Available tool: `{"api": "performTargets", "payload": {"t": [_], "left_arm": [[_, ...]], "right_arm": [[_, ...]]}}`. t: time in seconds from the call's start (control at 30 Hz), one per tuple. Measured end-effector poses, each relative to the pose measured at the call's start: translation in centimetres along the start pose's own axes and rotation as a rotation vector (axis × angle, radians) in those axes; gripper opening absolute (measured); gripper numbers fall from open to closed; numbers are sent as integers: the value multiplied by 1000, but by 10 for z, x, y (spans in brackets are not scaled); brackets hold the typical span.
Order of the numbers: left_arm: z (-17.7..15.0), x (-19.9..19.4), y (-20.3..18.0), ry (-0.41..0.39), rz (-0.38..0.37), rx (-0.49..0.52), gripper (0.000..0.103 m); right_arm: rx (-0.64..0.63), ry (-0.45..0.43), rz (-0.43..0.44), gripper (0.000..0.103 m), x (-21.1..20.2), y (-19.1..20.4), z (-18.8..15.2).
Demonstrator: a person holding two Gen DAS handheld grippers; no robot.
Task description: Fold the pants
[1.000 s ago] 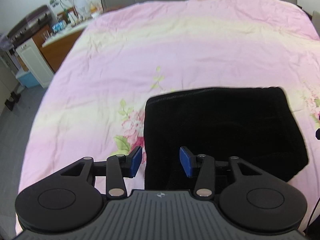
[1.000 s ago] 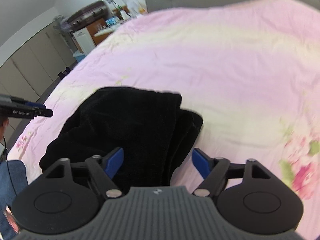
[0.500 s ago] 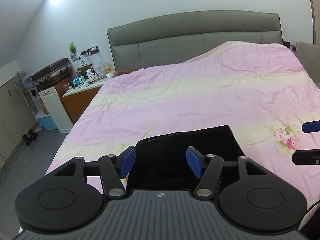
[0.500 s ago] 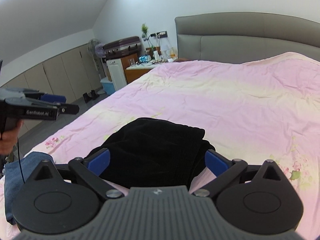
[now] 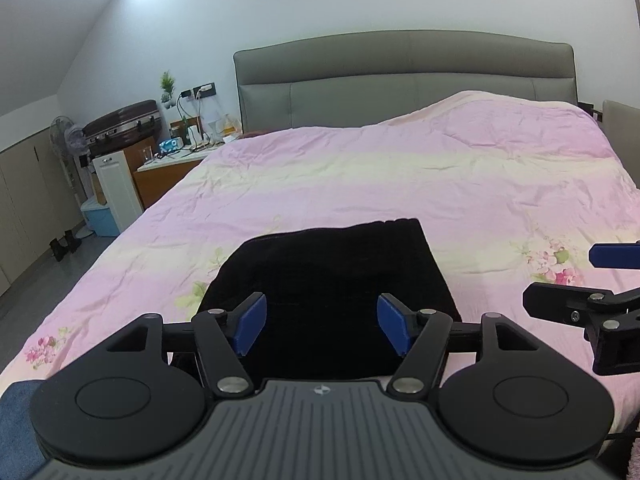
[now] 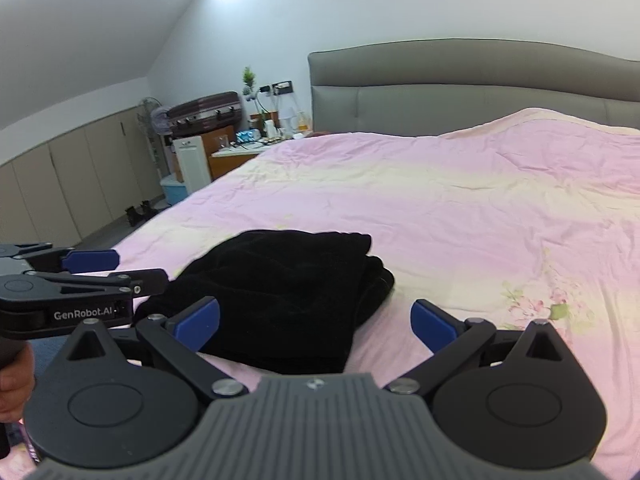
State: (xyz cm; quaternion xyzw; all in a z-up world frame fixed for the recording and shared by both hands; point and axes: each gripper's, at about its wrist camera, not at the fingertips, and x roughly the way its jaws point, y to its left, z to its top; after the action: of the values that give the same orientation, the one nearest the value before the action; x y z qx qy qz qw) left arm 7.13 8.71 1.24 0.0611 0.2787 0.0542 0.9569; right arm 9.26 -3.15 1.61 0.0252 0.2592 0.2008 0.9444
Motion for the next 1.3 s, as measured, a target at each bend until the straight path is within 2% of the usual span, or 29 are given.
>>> {"api": "performTargets", "payload": {"t": [0.2,0.37,0.63,1.3], "left_arm": [[-17,9,9,26,26,-65,80],[-26,16,8,59,50,-48,80],[-31,19,9,107,40,-74,80],[-27,14,5,114,31,-82,80]], "right_arm": [[-46,29,-29,98,14,6,-15],[-79,35,-27,98,23,14,-21],[-101,53,-32,98,33,17,-24],[-104,30,-26,98,29,20,-25]]}}
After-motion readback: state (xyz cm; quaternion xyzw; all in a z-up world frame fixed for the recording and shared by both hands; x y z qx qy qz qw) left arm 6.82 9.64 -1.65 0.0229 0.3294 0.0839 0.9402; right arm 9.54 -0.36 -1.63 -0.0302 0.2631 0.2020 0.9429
